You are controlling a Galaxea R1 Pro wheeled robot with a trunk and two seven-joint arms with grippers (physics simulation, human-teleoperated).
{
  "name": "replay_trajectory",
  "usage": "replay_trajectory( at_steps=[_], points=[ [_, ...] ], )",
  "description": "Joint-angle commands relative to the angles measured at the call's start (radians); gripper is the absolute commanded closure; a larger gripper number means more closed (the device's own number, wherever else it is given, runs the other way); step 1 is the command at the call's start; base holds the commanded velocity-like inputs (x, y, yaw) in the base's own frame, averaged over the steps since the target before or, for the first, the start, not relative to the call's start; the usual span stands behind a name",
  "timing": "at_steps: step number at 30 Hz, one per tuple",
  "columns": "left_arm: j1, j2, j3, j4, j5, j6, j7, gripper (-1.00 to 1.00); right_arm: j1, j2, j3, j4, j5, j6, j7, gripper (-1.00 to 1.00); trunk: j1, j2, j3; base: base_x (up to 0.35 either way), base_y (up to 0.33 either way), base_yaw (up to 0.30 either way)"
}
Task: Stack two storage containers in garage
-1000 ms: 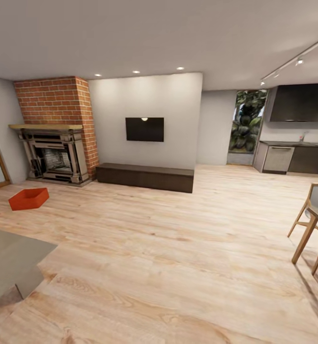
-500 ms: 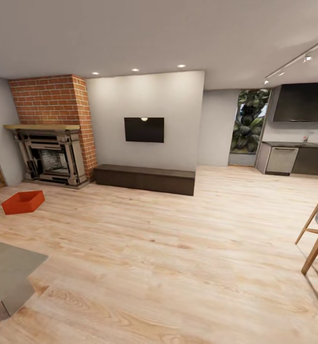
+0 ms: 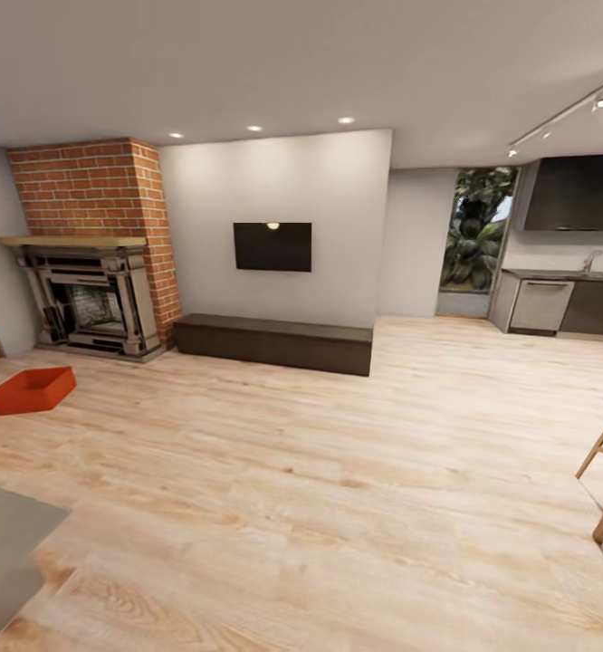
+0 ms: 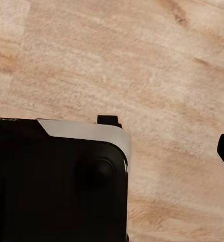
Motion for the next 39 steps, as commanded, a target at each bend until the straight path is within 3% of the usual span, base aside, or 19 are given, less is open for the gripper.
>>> replay_trajectory(
  at_steps=[1, 9, 23, 39],
  points=[
    [-0.001, 0.0, 0.004, 0.001, 0.002, -0.003, 0.001, -1.0, -0.001, 0.0, 0.008, 0.003, -0.01, -0.006, 0.0, -1.0, 0.001, -0.001, -0.001, 0.324, 0.0, 0.0],
    [-0.001, -0.007, 0.003, 0.0, 0.002, -0.005, 0.001, -1.0, -0.001, -0.005, 0.012, 0.003, -0.012, -0.013, -0.005, -1.0, 0.001, -0.001, -0.001, 0.324, 0.0, 0.031],
    [-0.001, -0.01, 0.003, -0.001, 0.002, -0.006, 0.001, -1.0, -0.001, -0.01, 0.01, 0.003, -0.019, -0.016, -0.009, -1.0, 0.001, -0.001, -0.001, 0.324, 0.0, 0.253],
    [-0.001, -0.009, 0.003, 0.0, 0.002, -0.006, 0.001, -1.0, -0.001, -0.016, 0.016, 0.003, -0.01, -0.012, -0.009, -1.0, 0.001, -0.001, -0.001, 0.324, 0.0, 0.011]
  ],
)
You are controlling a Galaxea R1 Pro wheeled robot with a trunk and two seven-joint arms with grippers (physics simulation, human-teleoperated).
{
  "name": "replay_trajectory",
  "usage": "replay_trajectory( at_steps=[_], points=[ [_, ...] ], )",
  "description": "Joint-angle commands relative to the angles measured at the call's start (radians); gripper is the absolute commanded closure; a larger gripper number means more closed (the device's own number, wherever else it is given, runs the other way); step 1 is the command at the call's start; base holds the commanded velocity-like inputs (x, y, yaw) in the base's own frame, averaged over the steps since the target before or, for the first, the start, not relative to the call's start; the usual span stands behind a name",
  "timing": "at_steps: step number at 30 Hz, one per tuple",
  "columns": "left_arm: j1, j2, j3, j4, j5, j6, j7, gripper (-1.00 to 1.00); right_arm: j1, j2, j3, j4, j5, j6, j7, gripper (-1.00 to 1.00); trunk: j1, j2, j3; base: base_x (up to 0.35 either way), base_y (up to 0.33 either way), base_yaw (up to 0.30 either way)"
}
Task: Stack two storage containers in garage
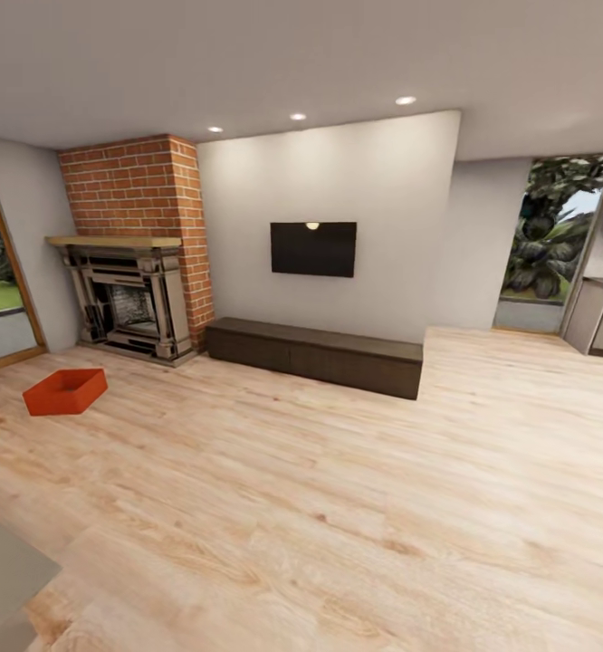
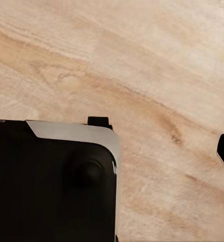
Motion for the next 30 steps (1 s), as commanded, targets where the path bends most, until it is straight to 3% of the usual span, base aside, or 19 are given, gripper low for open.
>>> replay_trajectory(
  at_steps=[1, 22, 30],
  points=[
    [-0.001, 0.0, 0.004, 0.001, 0.002, -0.003, 0.001, -1.0, -0.001, 0.0, 0.009, 0.003, -0.01, -0.006, -0.001, -1.0, 0.001, -0.001, -0.001, 0.324, 0.0, 0.0],
    [-0.001, 0.0, 0.003, 0.001, 0.002, -0.003, 0.001, -1.0, -0.001, 0.006, 0.008, 0.003, -0.01, -0.006, -0.002, -1.0, 0.001, -0.001, -0.001, 0.324, 0.0, 0.001],
    [-0.001, 0.0, 0.003, 0.002, 0.002, -0.004, 0.001, -1.0, -0.001, 0.005, 0.002, 0.003, -0.018, -0.01, -0.002, -1.0, 0.001, -0.001, 0.002, 0.324, 0.0, 0.21]
  ],
)
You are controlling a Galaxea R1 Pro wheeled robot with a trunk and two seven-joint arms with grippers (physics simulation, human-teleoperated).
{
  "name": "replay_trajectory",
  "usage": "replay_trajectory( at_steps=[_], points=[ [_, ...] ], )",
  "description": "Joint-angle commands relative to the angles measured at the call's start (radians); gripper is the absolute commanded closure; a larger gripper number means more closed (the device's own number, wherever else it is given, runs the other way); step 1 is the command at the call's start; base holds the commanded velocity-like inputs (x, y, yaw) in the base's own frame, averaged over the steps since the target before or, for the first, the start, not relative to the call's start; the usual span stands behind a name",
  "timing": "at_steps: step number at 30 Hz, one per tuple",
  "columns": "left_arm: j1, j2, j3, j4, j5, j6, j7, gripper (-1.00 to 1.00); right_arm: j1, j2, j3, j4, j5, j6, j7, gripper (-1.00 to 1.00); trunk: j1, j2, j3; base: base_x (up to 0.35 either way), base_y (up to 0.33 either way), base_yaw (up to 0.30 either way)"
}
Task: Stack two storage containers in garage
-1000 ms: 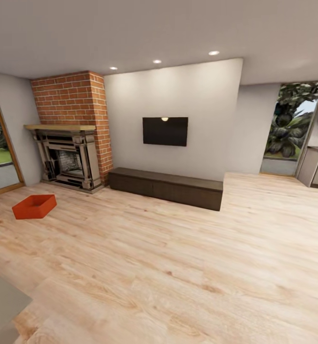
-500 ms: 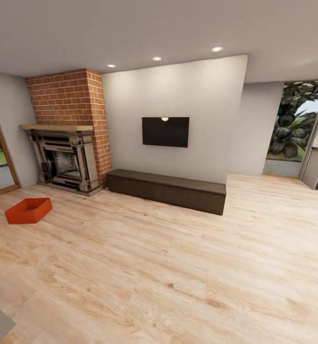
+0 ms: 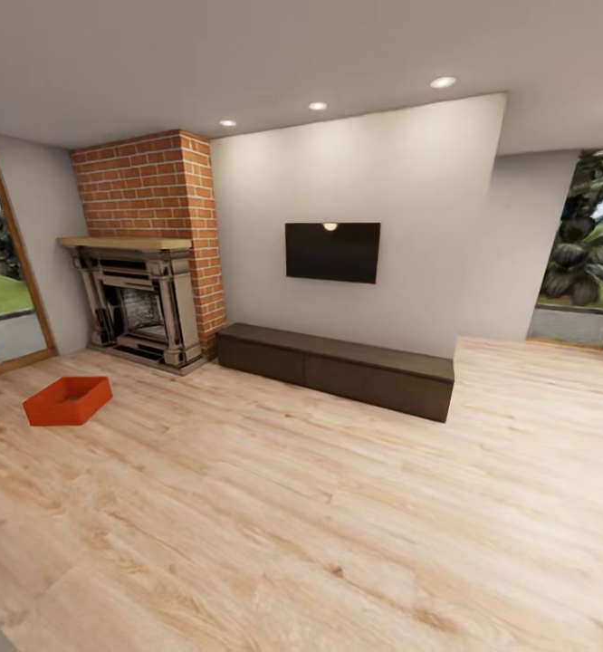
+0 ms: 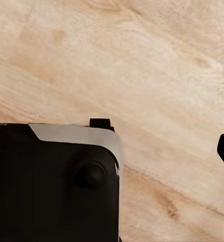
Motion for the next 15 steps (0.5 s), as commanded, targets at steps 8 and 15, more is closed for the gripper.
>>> replay_trajectory(
  at_steps=[8, 15],
  points=[
    [-0.001, 0.0, 0.004, 0.001, 0.002, -0.004, 0.001, -1.0, -0.001, -0.001, 0.009, 0.003, -0.011, -0.006, 0.004, -1.0, 0.001, -0.001, 0.001, 0.324, 0.0, 0.215],
    [-0.001, 0.0, 0.003, 0.001, 0.002, -0.004, 0.001, -1.0, -0.001, 0.0, 0.009, 0.003, -0.01, -0.006, 0.006, -1.0, 0.001, -0.001, 0.001, 0.324, 0.0, 0.025]
  ],
)
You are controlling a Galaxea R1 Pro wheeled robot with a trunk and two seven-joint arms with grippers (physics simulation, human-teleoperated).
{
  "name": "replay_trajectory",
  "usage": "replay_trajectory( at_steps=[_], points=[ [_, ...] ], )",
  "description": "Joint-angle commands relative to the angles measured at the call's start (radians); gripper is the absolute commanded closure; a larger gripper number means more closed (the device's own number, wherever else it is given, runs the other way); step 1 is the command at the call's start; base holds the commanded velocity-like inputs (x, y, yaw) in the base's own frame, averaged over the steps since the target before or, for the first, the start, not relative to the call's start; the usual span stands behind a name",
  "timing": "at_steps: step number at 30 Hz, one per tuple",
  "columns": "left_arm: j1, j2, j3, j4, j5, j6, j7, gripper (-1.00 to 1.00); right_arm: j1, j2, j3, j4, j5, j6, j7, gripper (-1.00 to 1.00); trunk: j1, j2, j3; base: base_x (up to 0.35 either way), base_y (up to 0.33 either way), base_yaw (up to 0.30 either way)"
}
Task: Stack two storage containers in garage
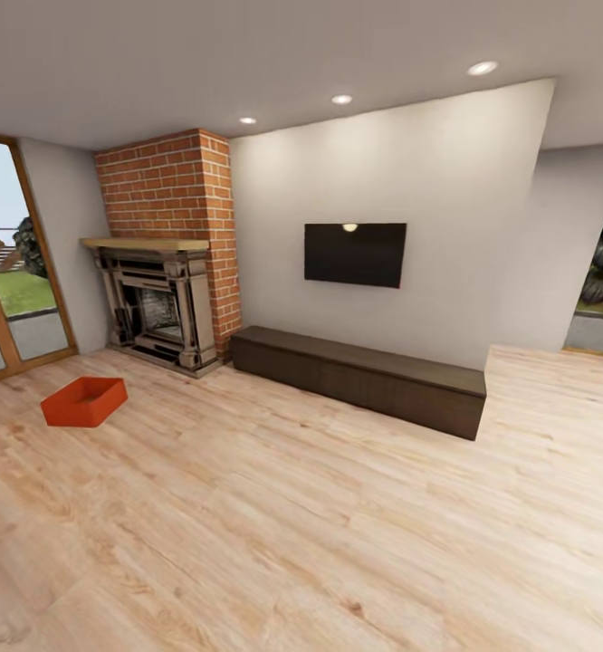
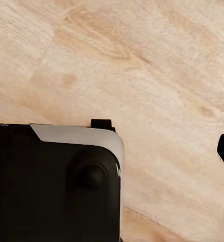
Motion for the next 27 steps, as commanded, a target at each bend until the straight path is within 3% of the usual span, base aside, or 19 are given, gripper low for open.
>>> replay_trajectory(
  at_steps=[1, 27],
  points=[
    [-0.001, 0.0, 0.003, 0.0, 0.002, -0.003, 0.001, -1.0, -0.001, 0.0, 0.008, 0.003, -0.009, -0.005, -0.001, -1.0, 0.001, -0.001, -0.001, 0.324, 0.0, 0.005],
    [-0.001, 0.002, 0.003, 0.0, 0.003, 0.004, 0.001, -1.0, -0.001, 0.0, 0.02, 0.002, 0.002, 0.004, 0.002, -1.0, 0.001, -0.001, -0.001, 0.324, 0.0, 0.0]
  ],
)
